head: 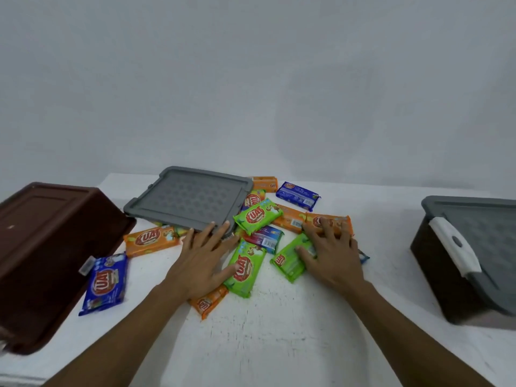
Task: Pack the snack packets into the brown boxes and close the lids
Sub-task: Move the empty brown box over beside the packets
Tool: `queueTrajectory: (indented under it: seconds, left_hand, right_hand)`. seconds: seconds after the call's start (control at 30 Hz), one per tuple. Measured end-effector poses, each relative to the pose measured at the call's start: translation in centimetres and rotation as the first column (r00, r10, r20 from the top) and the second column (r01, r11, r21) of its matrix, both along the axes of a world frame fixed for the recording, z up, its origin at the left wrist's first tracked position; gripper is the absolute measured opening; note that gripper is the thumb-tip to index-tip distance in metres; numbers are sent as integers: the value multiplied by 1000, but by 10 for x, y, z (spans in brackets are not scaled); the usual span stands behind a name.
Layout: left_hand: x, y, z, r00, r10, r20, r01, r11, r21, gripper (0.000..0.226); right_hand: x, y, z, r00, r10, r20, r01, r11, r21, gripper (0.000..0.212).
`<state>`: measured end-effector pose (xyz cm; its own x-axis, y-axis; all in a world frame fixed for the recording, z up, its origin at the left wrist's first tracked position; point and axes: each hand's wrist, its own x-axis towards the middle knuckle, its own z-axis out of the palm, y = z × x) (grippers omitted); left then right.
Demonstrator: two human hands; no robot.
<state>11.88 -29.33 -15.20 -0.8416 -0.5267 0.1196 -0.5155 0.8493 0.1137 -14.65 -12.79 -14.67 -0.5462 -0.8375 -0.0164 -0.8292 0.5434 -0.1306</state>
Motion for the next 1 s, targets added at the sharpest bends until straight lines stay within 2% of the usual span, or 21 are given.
queueTrajectory:
  seconds: [0.2,0.27,0.4,0.5,0.67,0.8,0.9,1.0]
  left_hand:
    - [-9,15,3,1000,12,8,-12,1000,-15,76]
    - [-14,25,5,999,38,-38,-39,999,-37,77]
    - [-14,37,12,977,139,-165,-160,980,-121,62]
    - [7,42,15,955,217,-204,-242,964,-108,57]
    - [81,34,14,921,388,-45,-390,919,-57,74]
    - [129,29,14,833,549,61,-545,835,-70,66]
    - [144,32,8,822,550,150,-556,831,-2,68]
    - [149,36,2,852,512,107,-516,856,18,65]
  right_hand:
    - [35,18,-4,1000,-6,9,6,999,-44,78]
    - [48,24,-5,1000,-8,7,9,999,-49,78]
    - [63,34,-2,1000,-22,3,22,997,-73,83]
    - [64,41,5,1000,-12,24,13,997,-72,76]
    - [89,53,9,997,75,13,-71,984,-165,65]
    - [122,60,0,994,107,32,-101,983,-157,64]
    - [147,59,-2,990,141,6,-139,979,-152,69]
    - [168,43,3,983,184,-19,-185,973,-139,73]
